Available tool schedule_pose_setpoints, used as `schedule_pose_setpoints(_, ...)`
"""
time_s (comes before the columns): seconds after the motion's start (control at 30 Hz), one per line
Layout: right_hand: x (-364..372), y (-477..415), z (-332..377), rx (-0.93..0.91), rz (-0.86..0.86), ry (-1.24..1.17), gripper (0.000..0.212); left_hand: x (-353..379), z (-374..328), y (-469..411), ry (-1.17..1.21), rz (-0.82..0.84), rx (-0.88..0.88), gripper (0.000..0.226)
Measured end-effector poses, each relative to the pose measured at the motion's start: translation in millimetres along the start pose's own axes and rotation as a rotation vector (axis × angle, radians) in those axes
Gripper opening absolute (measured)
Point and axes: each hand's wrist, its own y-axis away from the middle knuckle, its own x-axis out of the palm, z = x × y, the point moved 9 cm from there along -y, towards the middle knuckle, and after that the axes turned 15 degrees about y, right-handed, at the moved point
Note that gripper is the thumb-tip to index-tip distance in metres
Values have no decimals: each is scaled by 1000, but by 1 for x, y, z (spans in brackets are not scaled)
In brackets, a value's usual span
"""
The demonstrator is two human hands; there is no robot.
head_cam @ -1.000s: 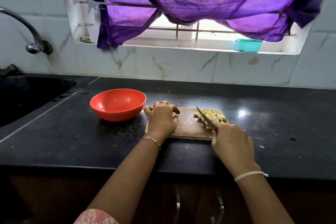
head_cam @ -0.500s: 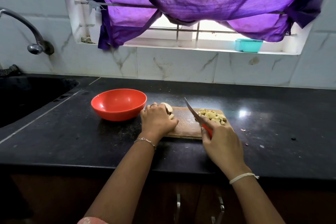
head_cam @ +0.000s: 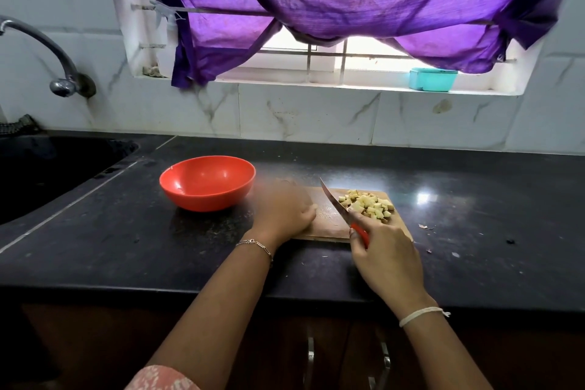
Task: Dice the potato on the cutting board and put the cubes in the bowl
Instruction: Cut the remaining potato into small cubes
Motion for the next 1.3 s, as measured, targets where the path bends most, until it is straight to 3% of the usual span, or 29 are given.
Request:
schedule_pose_setpoints(0.33, 2, 6, -3, -13, 29, 121, 46, 15, -26, 0, 49, 27, 114, 25)
schedule_pose_setpoints(0.6, 3, 7, -6, -17, -1, 135, 46, 9, -15, 2, 75, -31, 45, 29)
schedule_pose_setpoints(1.3, 15, 9, 3, -87, -37, 280, 55, 12, -13, 0, 122, 18, 0, 26)
